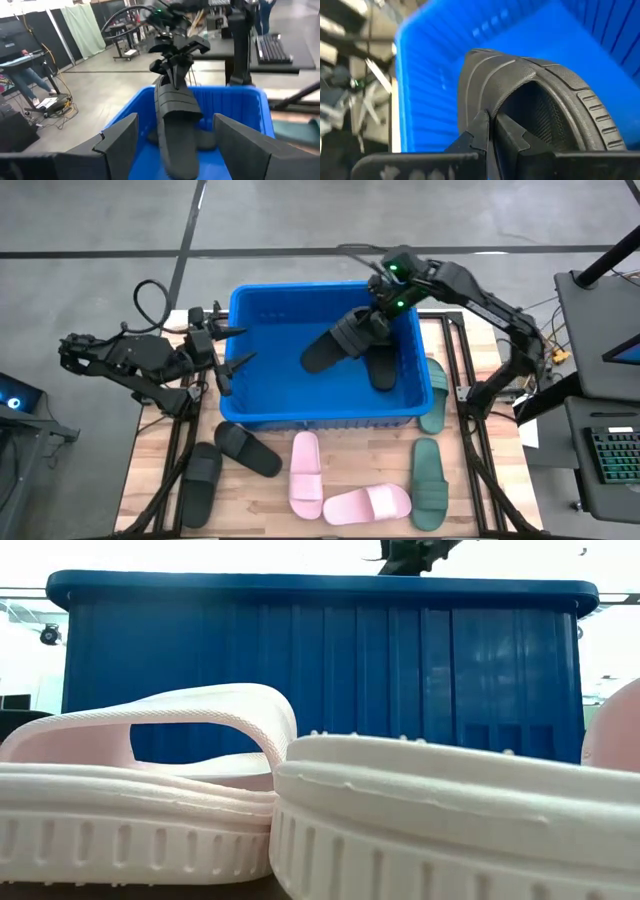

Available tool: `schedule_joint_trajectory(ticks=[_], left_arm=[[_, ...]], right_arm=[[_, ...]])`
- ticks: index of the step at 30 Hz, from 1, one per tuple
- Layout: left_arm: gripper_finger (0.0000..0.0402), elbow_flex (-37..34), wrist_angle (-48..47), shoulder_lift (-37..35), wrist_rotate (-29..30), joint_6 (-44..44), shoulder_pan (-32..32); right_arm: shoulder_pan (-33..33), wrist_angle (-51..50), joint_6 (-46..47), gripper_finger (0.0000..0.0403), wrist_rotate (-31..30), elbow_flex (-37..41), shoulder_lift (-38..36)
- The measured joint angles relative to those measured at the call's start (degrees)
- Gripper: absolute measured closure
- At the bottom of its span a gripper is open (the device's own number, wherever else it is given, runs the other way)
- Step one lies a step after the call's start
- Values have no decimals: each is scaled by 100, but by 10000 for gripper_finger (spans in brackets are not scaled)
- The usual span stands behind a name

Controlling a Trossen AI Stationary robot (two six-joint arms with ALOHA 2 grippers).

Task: Pick and place slides into bin
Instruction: Put the black slide into the blue bin

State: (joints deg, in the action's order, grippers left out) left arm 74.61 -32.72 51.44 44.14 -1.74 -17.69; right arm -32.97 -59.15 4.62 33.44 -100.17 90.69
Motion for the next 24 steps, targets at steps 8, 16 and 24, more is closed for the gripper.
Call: schedule_joint_trajectory(ticks=[8,16,24], left_arm=[[162,0,-564,104,-234,-136,11],[162,0,-309,816,-169,-2020,168],[162,0,1265,2033,706,-4138,600]], right_arm=[[-4,-1311,-452,392,-5,-1317,1143],[-199,-1440,-349,392,680,-2162,1651],[-337,-1502,-349,392,937,-2227,1710]])
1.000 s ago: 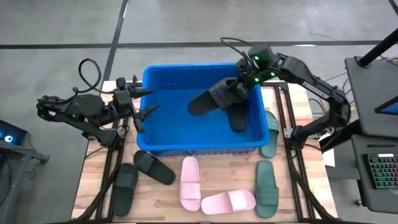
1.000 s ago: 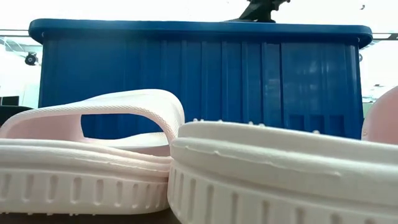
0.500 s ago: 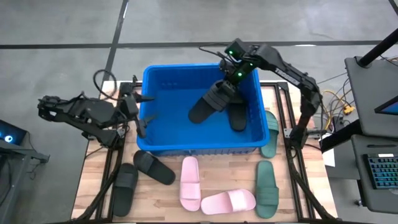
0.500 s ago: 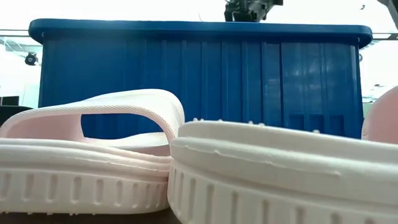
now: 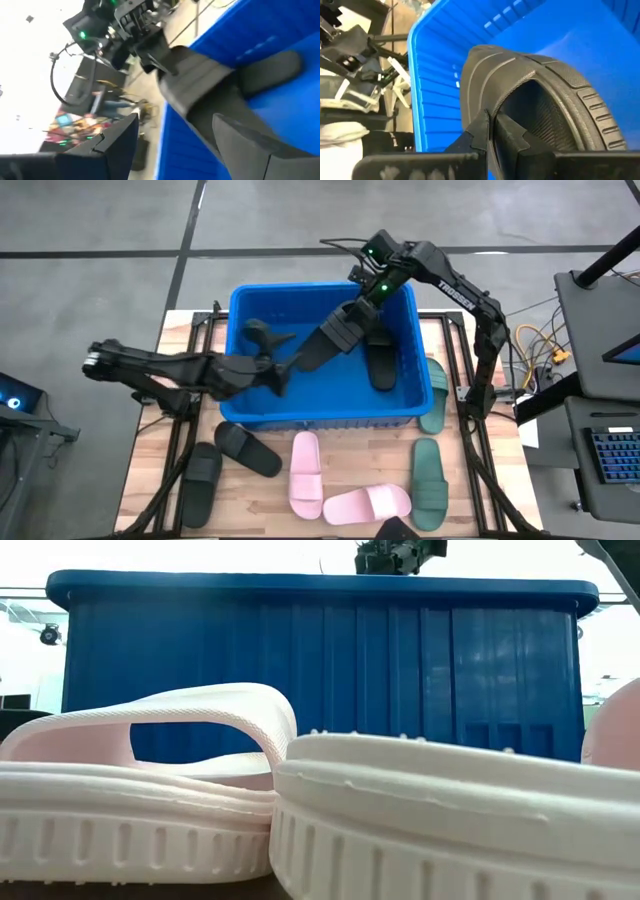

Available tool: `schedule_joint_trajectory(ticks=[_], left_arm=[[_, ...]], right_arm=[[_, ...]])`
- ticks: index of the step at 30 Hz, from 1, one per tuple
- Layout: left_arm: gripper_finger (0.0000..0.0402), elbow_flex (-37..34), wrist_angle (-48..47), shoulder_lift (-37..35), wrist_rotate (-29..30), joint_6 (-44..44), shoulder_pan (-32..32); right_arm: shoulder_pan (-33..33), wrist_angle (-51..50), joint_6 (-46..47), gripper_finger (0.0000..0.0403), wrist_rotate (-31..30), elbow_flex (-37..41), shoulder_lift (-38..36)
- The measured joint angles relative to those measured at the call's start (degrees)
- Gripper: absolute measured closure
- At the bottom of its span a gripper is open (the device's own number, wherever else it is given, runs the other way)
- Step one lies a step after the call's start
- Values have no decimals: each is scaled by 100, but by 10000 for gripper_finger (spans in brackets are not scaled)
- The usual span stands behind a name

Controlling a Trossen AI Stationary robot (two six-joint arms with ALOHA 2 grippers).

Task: Pick and place slides into bin
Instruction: Put the black slide into the blue bin

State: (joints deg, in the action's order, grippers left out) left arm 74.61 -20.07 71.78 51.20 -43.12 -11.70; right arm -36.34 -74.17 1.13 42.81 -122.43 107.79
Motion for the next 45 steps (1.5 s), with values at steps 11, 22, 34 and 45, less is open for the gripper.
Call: schedule_joint_trajectory(ticks=[11,22,34,45], left_arm=[[162,201,961,1463,-26,-1535,248],[162,235,2249,2097,35,-2679,445],[162,227,2285,2431,-38,-2776,769],[162,247,3027,2526,-66,-3444,801]], right_arm=[[-82,-541,-314,392,415,20,-5],[-85,-668,-396,392,648,20,-7],[-83,-690,-418,392,710,20,-13],[-81,-848,-354,392,717,22,-7]])
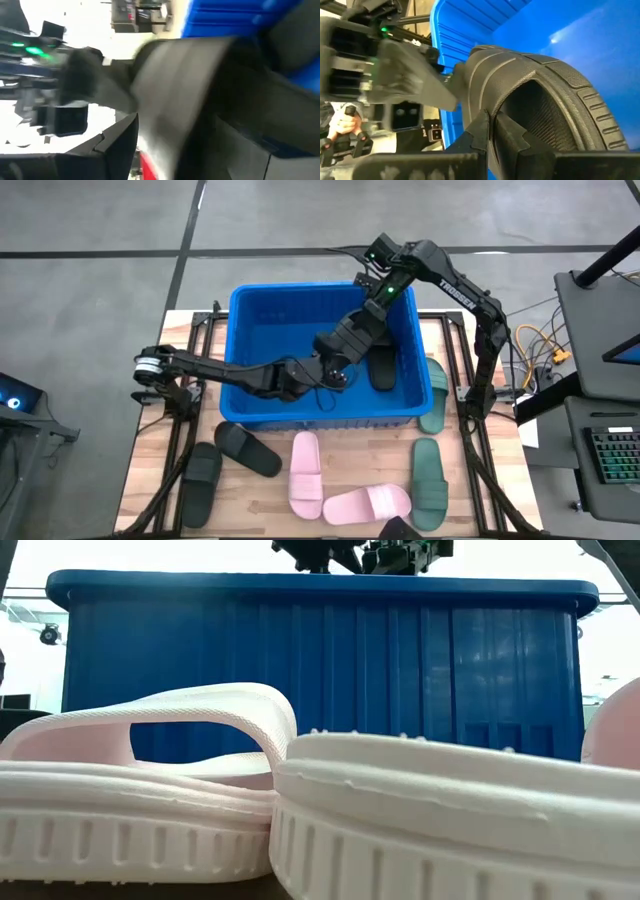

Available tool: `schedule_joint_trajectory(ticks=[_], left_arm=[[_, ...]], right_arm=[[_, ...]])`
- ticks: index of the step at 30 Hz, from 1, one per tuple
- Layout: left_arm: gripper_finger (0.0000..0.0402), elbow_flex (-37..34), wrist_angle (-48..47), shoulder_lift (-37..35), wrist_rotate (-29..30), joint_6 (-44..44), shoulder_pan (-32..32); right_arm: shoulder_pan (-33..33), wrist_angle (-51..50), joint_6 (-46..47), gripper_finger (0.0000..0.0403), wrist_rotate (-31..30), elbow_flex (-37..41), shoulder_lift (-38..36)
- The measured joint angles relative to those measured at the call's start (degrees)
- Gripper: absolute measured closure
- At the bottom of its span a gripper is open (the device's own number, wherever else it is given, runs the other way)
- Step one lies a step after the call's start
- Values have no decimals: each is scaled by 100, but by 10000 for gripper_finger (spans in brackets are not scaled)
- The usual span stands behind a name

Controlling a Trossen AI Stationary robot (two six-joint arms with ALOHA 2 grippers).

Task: Pick and place slides into bin
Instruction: Put the black slide into the blue bin

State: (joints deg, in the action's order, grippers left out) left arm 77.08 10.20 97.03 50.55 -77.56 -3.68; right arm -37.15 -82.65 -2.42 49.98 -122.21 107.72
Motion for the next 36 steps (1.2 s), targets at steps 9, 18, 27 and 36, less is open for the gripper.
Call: schedule_joint_trajectory(ticks=[9,18,27,36], left_arm=[[222,41,168,-14,-204,-93,109],[323,73,156,-9,-243,-82,129],[397,90,282,-9,-262,108,149],[400,90,290,-71,-217,230,261]], right_arm=[[0,2,46,392,12,-2,0],[0,0,46,392,17,-2,0],[-4,49,70,392,-50,-3,-7],[-7,142,431,356,-838,-299,-9]])
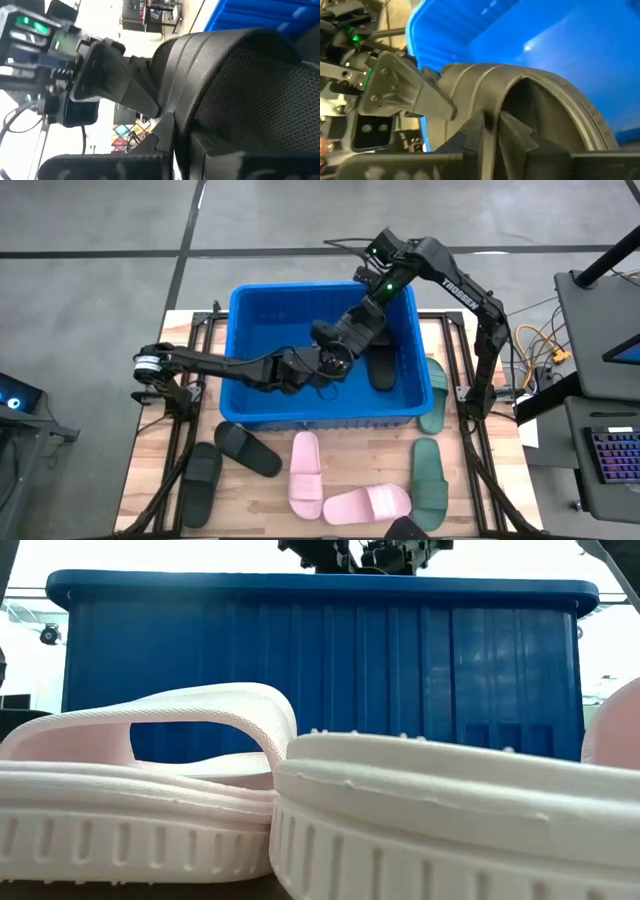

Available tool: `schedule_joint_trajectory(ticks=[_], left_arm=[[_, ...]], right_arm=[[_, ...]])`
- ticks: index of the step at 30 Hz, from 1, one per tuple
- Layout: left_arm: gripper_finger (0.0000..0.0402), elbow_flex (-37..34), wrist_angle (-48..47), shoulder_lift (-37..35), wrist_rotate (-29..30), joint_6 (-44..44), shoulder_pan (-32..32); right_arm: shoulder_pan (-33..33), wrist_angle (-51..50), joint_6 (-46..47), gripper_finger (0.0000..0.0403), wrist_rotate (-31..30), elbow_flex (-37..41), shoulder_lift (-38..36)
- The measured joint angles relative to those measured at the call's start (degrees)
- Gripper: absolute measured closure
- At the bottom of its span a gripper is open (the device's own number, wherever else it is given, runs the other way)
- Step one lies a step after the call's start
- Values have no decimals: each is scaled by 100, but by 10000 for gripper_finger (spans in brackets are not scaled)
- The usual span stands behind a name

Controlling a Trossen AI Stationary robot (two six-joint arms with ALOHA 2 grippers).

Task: Pick and place slides into bin
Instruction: Put the black slide into the blue bin

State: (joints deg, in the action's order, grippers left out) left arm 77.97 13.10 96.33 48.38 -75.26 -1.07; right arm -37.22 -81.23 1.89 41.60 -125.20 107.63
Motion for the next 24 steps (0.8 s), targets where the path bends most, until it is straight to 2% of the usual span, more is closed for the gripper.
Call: schedule_joint_trajectory(ticks=[4,10,12,20,22,24], left_arm=[[400,2,39,-146,29,112,68],[401,7,84,-315,-8,451,86],[401,7,89,-377,-6,450,89],[401,7,185,-470,123,465,83],[401,7,182,-487,173,593,84],[401,7,190,-491,173,993,91]], right_arm=[[-48,-24,94,320,-237,-326,-26],[-86,-26,202,272,-1084,-956,-46],[-91,107,133,262,-1199,-956,-146],[-281,264,42,253,-1456,-971,-457],[-345,270,46,258,-1796,-971,-593],[-367,319,42,264,-2387,-980,-745]])
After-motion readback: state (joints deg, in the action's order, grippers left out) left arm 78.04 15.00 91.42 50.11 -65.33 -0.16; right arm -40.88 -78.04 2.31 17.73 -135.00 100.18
